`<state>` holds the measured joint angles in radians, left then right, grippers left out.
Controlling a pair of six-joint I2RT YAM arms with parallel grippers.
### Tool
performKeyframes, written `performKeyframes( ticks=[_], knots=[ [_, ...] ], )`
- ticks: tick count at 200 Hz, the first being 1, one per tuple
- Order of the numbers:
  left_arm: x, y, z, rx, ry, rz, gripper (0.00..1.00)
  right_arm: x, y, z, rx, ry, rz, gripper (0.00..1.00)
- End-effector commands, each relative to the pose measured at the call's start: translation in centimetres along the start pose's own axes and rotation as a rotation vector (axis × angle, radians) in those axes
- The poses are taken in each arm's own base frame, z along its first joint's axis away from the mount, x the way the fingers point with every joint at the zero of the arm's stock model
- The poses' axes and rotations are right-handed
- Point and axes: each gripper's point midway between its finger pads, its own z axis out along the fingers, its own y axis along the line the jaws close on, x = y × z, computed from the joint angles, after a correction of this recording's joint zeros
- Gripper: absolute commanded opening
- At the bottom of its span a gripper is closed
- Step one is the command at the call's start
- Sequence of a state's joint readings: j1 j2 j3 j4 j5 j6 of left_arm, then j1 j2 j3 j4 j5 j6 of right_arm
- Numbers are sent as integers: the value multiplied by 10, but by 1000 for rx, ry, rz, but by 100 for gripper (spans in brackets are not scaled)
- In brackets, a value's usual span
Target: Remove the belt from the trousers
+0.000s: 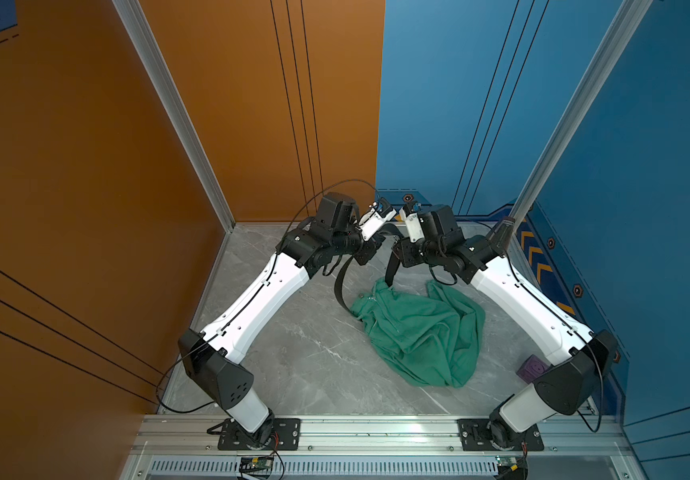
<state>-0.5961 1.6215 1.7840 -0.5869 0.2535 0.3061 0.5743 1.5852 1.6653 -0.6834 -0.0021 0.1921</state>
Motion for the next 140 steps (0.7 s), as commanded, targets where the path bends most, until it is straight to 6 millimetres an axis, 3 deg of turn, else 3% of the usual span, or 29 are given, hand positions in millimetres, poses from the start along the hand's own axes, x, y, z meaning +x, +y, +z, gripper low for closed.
performKeyframes(
  ticks=[1,36,75,140],
  knots=[
    [-20,9,-14,-41,-74,1,0,-20,-1,-44,29,-80,9,55],
    [-16,11,-9,-40,-59,-11,0,-37,-9,-70,60,-130,23,56],
    [-18,10,-7,-33,-64,-13,0,-38,-1,-59,25,-80,-15,48],
    [-18,8,-6,-24,-63,-13,0,-21,13,-36,12,2,-93,56]
  ],
)
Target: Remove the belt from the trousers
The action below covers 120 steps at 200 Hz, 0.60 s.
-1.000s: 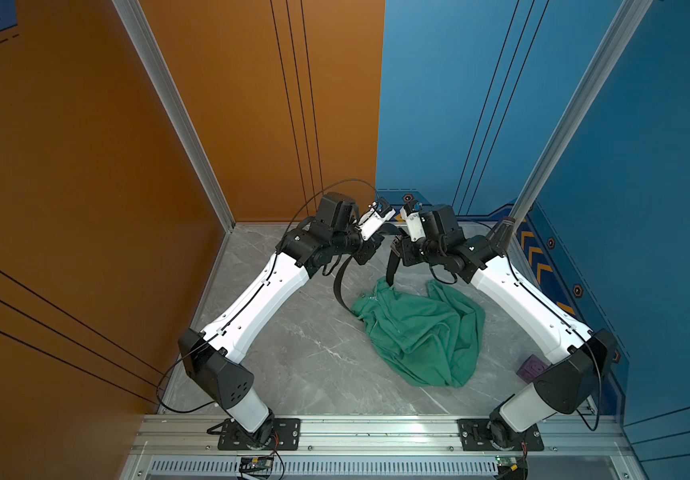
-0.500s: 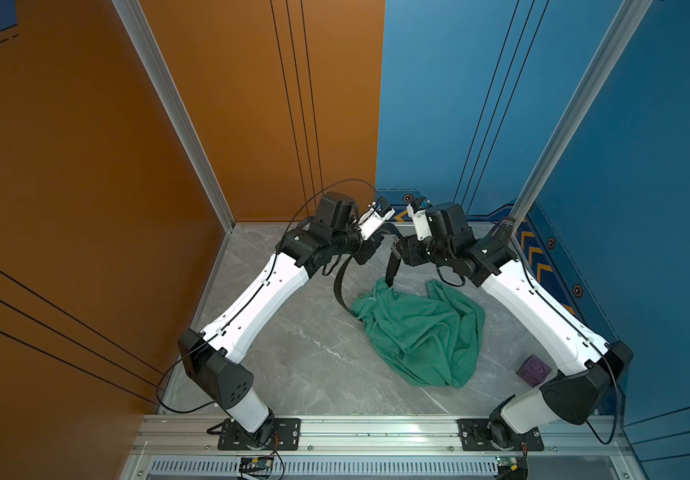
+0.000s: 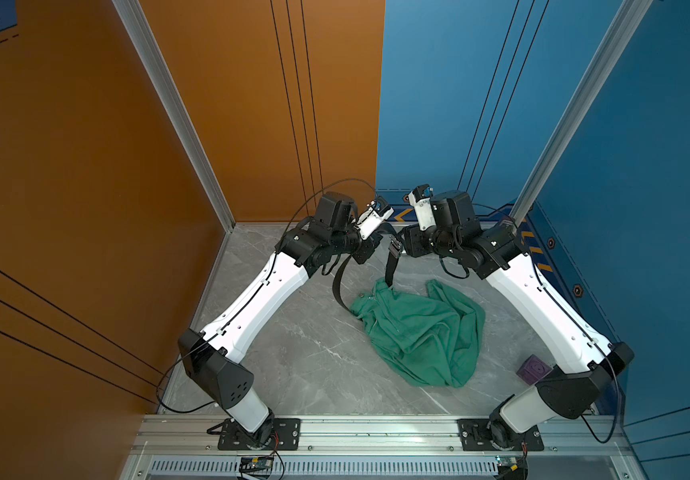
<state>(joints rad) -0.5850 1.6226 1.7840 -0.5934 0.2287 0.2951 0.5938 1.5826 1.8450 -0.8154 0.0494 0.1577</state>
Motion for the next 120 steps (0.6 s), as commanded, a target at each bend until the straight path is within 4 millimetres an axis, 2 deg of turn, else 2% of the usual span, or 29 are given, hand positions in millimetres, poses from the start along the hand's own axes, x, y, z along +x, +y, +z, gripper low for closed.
performKeyframes(
  ticks=[1,23,51,61,95,120],
  knots=[
    [-22,0,-5,8,-79,3,0,13,9,5,-18,59,-52,56],
    [-24,0,-6,8,-84,4,0,17,8,11,-8,79,-61,47],
    [-22,0,-5,8,-80,3,0,19,8,14,-4,88,-68,52],
    [-22,0,-5,8,-79,3,0,20,8,16,-3,92,-72,51],
    [-21,-1,-4,12,-75,2,0,19,6,17,11,91,-73,17],
    [-21,0,-4,11,-76,1,0,20,5,17,15,92,-73,12]
  ],
)
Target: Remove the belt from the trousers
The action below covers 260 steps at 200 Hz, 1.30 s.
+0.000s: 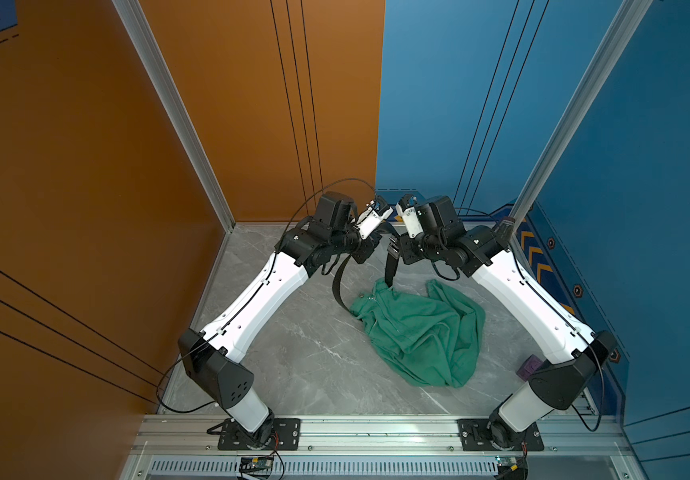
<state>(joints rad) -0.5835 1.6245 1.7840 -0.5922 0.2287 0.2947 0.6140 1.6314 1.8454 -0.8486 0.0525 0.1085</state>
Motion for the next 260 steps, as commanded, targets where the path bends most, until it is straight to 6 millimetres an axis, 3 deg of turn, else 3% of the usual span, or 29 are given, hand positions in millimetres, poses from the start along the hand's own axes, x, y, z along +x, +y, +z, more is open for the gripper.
performKeyframes(
  ticks=[1,80,118,123,146,175,196,226,247,260],
  knots=[
    [-21,-1,-4,12,-76,2,0,1,-2,-3,16,12,-3,12],
    [-26,1,-11,6,-92,3,0,5,-6,-1,34,25,-5,8],
    [-43,13,-40,-26,-153,-6,0,26,-16,23,47,97,8,8],
    [-45,14,-45,-30,-164,-5,0,39,-19,32,51,132,15,8],
    [-52,17,-63,-37,-199,2,0,57,-33,53,53,177,80,7],
    [-46,25,-72,-61,-197,-16,0,60,-36,64,37,170,124,5],
    [-29,51,-65,-132,-154,-111,0,52,-34,58,30,135,129,3],
    [24,112,-33,-246,-46,-421,0,32,-35,33,56,43,125,1],
    [53,116,3,-198,29,-478,1,16,-29,10,58,-41,105,0],
    [60,108,20,-140,51,-466,21,7,-27,-4,63,-88,95,0]
  ],
)
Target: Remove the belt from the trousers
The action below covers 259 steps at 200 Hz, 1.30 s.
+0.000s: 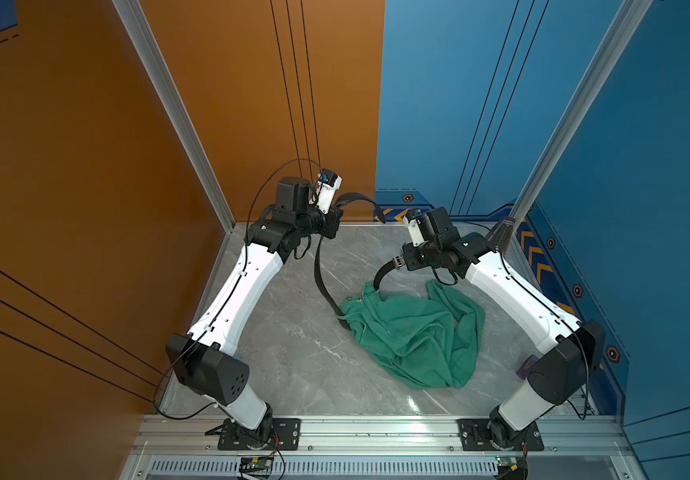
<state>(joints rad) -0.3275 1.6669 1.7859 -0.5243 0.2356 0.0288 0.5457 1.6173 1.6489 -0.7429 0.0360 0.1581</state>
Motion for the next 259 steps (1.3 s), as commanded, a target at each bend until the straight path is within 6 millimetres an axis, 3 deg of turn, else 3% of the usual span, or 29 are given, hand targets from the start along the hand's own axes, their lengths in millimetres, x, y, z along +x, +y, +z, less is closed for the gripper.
performKeyframes(
  ticks=[1,20,40,64,78,98,121,151,170,192,204,219,231,239,259],
  knots=[
    [31,-10,33,71,95,-77,22,-31,4,-46,11,-167,9,0],
    [30,-27,33,130,90,-8,57,-39,4,-63,10,-213,14,0],
    [21,-49,15,173,49,142,78,-47,3,-75,11,-247,23,0],
    [20,-77,-10,264,6,269,82,-56,4,-85,5,-278,29,0],
    [25,-105,-16,371,-3,307,82,-59,6,-89,-6,-289,37,0],
    [38,-144,-4,454,21,353,81,-64,12,-93,-18,-303,37,0],
    [40,-164,19,449,15,323,80,-66,13,-98,-18,-313,57,0],
    [22,-156,53,330,-83,186,77,-67,9,-104,-9,-329,114,1],
    [3,-153,64,315,-241,83,76,-67,6,-107,-4,-337,159,1],
    [10,-147,85,273,-241,21,74,-63,5,-102,5,-322,162,1],
    [18,-129,95,190,-222,-39,71,-56,-2,-95,32,-302,165,3],
    [32,-104,101,135,-190,-126,68,-40,-17,-76,66,-251,187,15],
    [46,-85,107,101,-160,-209,64,-23,-31,-49,92,-190,222,40],
    [55,-72,110,83,-140,-277,62,-14,-35,-29,81,-141,246,49],
    [81,-49,111,39,-94,-388,57,-1,-27,22,45,-26,238,60]
  ],
)
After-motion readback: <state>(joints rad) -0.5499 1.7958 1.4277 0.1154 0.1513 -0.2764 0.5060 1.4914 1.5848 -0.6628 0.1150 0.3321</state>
